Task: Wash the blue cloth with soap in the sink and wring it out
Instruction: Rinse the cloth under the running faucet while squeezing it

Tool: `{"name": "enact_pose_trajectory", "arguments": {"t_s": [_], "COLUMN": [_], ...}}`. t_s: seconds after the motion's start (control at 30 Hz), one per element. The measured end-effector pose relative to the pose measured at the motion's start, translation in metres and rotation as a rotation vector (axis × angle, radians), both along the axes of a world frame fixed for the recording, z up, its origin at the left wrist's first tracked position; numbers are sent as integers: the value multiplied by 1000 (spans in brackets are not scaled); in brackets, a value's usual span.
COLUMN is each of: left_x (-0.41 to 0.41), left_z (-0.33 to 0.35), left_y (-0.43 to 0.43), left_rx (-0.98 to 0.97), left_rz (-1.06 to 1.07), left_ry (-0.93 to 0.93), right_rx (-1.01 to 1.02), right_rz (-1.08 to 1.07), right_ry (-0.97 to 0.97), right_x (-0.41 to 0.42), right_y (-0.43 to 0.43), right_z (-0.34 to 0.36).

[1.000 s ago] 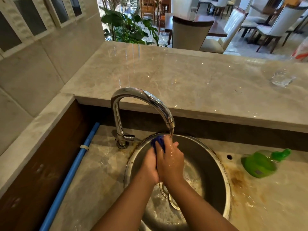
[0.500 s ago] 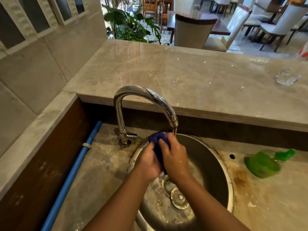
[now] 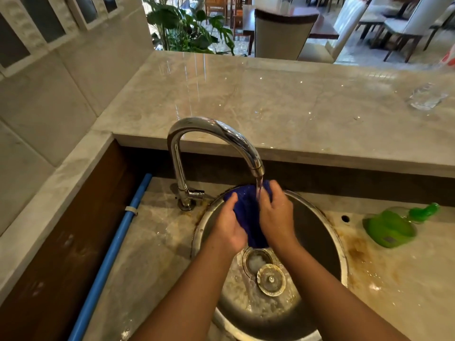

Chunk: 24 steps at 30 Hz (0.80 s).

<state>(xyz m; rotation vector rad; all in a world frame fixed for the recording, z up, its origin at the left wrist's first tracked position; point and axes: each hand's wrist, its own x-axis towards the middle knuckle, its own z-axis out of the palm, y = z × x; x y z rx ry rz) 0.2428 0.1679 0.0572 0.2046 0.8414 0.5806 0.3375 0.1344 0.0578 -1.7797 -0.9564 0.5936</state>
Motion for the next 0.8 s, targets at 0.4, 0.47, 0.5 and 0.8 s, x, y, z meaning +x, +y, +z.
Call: {"name": "enact_pose_trajectory", "arguments": {"t_s": [0.4,0.47,0.5,0.8], "left_x": [-5,-7,-8,-1], "left_z": [-10,-9,-8,-1], "left_y": [-20,-19,-16,-9], "left_rx": [18,28,44,13], "left_rz": [-11,-1,11,18], "left_ry": [29,28,30,-81], "right_rx": [-273,-244,-202,-83], "right_rz": [-54,-87,-93,40], "right_ry": [-258,-136,-125,-528], "right_x": [-1,5,7,-29], "right_y": [28,29,29,15], "right_z": [-13,-14,-14,-1]}}
